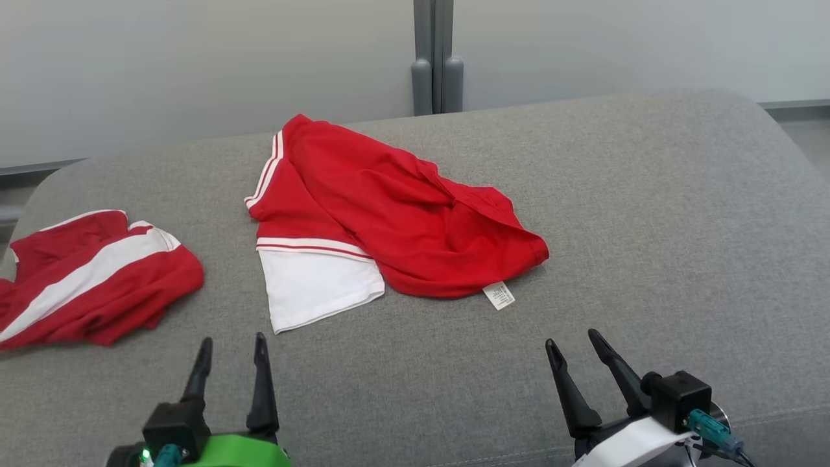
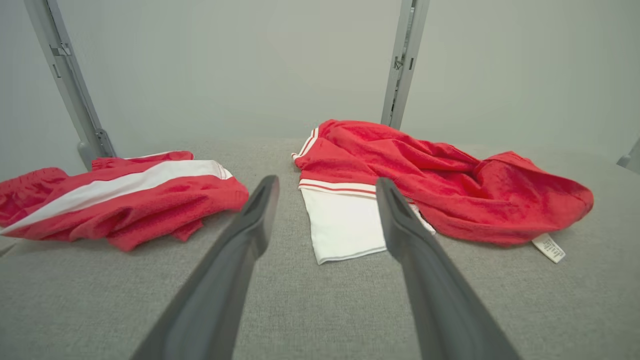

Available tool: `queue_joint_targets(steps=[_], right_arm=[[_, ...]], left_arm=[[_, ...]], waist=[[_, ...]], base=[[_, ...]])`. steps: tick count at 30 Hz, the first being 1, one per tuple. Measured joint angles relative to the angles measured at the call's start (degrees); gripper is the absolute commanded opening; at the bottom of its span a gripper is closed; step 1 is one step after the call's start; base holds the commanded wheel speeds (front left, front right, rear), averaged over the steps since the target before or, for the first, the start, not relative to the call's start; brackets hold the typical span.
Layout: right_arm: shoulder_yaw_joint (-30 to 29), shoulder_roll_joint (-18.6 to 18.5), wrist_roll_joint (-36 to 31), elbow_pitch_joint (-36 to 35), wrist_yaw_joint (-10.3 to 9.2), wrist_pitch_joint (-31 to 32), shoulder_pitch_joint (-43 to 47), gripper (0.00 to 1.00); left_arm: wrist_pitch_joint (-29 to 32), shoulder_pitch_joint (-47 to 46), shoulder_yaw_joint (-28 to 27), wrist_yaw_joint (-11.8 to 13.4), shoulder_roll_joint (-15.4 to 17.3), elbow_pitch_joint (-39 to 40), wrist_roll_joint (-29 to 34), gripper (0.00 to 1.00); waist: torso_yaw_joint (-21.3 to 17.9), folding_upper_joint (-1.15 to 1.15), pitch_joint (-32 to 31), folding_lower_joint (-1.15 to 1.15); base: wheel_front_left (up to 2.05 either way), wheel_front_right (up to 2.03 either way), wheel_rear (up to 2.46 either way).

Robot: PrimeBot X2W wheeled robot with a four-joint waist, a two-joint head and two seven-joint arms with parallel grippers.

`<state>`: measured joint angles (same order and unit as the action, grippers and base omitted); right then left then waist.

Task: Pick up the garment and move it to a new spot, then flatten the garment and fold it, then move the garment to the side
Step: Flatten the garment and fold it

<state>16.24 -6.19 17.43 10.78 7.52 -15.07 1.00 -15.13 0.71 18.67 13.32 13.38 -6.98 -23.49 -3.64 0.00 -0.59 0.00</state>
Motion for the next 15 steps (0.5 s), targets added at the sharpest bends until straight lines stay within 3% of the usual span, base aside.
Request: queue_joint_targets(steps=[6, 15], right_arm=[[-2.12, -0.04, -0.55, 0.05, 0.00, 0.00, 2.82, 1.00], [-2.61, 0.29, -1.45, 0.08, 0.00, 0.00, 3.52, 1.00]], left_arm=[[0.00, 3.85, -0.16, -1.74, -2.75, -0.88, 2.46, 1.00], [0.00, 6.24, -2.89, -2.34, -5.02, -0.66, 8.10, 1.00]], waist=[[0.74, 0.00, -2.06, 0.00], [1.27, 0.00, -2.99, 0.00]], base=[[0.00, 0.00, 0.00], [0.00, 0.00, 0.00]])
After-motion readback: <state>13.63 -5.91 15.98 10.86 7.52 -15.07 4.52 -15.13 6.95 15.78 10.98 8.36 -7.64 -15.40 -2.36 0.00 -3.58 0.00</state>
